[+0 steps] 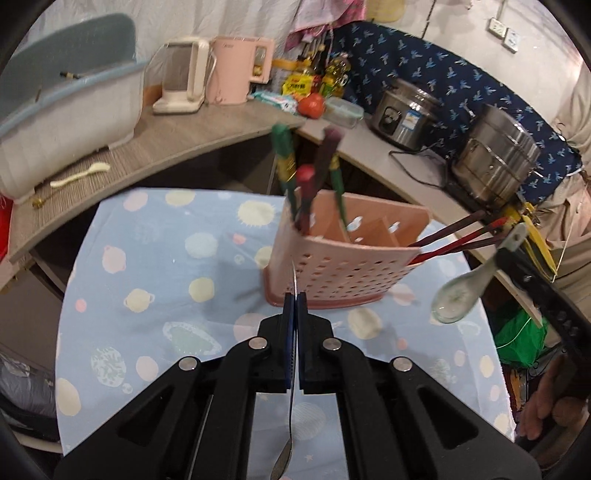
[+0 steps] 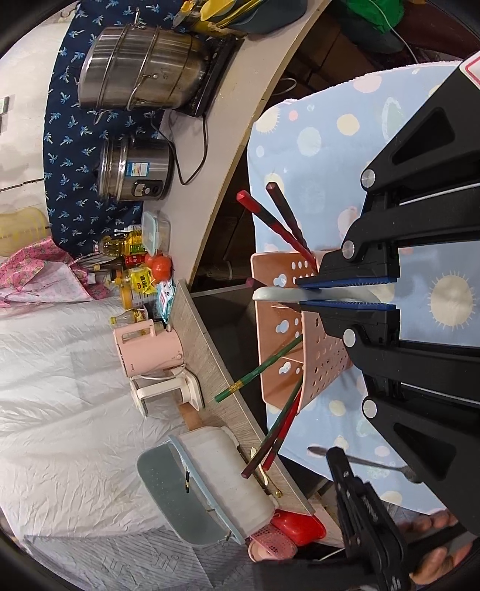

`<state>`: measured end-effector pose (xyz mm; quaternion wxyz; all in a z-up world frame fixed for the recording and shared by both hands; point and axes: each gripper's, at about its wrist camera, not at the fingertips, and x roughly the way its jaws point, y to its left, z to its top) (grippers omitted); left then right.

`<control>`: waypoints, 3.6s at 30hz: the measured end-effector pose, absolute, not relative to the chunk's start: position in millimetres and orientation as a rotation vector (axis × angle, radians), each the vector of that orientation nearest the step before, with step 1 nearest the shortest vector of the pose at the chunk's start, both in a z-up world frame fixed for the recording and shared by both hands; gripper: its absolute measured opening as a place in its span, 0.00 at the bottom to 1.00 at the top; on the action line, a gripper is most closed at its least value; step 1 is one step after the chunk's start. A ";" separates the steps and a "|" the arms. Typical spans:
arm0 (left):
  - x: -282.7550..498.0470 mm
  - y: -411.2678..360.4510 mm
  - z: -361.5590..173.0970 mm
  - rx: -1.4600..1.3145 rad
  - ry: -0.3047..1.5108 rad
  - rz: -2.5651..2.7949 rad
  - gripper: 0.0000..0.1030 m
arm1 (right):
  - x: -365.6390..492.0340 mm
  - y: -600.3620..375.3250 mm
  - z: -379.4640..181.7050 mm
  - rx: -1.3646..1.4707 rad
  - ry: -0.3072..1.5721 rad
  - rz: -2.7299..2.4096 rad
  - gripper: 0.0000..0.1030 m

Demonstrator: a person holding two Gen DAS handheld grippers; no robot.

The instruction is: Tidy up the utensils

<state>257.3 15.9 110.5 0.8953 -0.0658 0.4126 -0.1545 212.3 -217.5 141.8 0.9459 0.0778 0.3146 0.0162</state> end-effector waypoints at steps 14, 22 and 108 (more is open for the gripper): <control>261.5 -20.9 203.5 -0.112 0.673 -0.405 0.01 | 225.0 -223.3 175.6 0.118 0.589 0.028 0.07; 294.2 -45.3 225.0 -0.112 0.621 -0.440 0.01 | 247.6 -229.5 178.4 0.112 0.596 0.019 0.07; 168.5 -8.9 108.9 0.100 0.744 0.004 0.89 | 113.2 -194.0 111.2 0.129 0.686 -0.127 0.80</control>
